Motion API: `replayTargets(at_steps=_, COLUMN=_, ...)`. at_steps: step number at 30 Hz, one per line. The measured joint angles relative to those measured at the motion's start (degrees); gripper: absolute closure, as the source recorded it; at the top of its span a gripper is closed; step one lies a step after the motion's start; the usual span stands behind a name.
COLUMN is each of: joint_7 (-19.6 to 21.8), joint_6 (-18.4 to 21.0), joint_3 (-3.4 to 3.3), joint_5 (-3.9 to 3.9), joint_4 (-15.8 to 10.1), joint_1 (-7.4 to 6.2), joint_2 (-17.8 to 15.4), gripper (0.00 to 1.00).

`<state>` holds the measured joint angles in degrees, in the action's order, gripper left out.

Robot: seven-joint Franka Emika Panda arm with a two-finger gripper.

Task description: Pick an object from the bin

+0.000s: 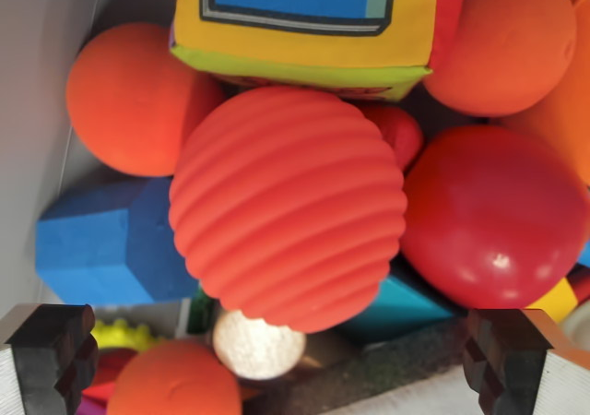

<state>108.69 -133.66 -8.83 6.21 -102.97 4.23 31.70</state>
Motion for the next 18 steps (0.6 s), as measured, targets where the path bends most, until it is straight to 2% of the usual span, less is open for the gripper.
replayTargets(at_steps=3, joint_7=2.07, joint_6=-0.3, joint_3=-0.23, joint_5=0.39, joint_4=0.73, joint_1=0.0, joint_2=1.0, gripper=0.0)
replayTargets(at_steps=7, joint_7=2.48, joint_6=-1.51, joint_3=-0.25, joint_5=0.7, joint_4=0.88, joint_1=0.03, joint_2=2.2, gripper=0.0)
replayTargets(at_steps=18, joint_7=2.37, joint_6=-5.55, joint_3=0.17, joint_5=1.51, joint_4=1.14, joint_1=0.26, joint_2=6.76, gripper=0.0)
